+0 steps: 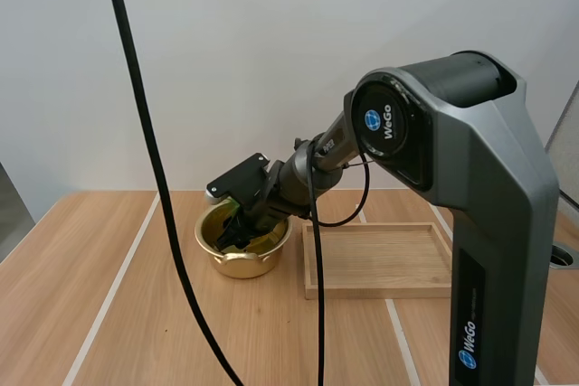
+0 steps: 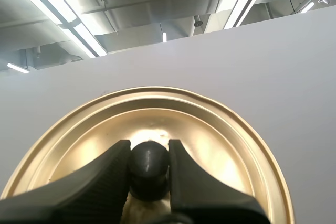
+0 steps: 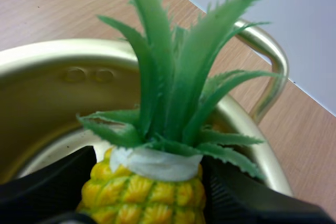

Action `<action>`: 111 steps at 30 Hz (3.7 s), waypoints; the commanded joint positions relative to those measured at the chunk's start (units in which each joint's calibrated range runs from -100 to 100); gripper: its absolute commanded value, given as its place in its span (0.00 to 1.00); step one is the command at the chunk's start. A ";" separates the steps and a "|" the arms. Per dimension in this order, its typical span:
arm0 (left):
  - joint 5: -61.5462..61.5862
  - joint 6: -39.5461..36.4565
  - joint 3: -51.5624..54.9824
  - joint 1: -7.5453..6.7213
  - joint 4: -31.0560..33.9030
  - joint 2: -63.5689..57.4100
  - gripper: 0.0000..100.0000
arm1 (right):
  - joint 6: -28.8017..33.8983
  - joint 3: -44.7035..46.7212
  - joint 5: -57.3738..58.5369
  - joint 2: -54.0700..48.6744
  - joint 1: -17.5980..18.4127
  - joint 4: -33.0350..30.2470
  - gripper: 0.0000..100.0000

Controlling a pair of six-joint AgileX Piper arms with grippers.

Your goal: Open the pot, put the pineapple inside, and close it

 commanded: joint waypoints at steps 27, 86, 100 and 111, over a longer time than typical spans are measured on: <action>-1.91 -0.64 -0.41 -0.10 -0.97 -0.29 0.00 | 0.54 0.98 14.86 1.41 -0.19 1.55 1.00; -1.91 -0.64 -0.41 -0.10 -0.97 -0.29 0.00 | 12.45 -10.83 38.30 -60.94 -23.56 -6.77 0.37; -1.91 -0.64 -0.41 -0.10 -0.97 -0.29 0.00 | 21.87 -4.05 54.28 -71.05 -24.28 -20.03 0.00; -1.91 -0.64 -0.41 -0.10 -0.97 -0.29 0.00 | 27.86 5.78 54.75 -81.84 -24.28 -23.36 0.00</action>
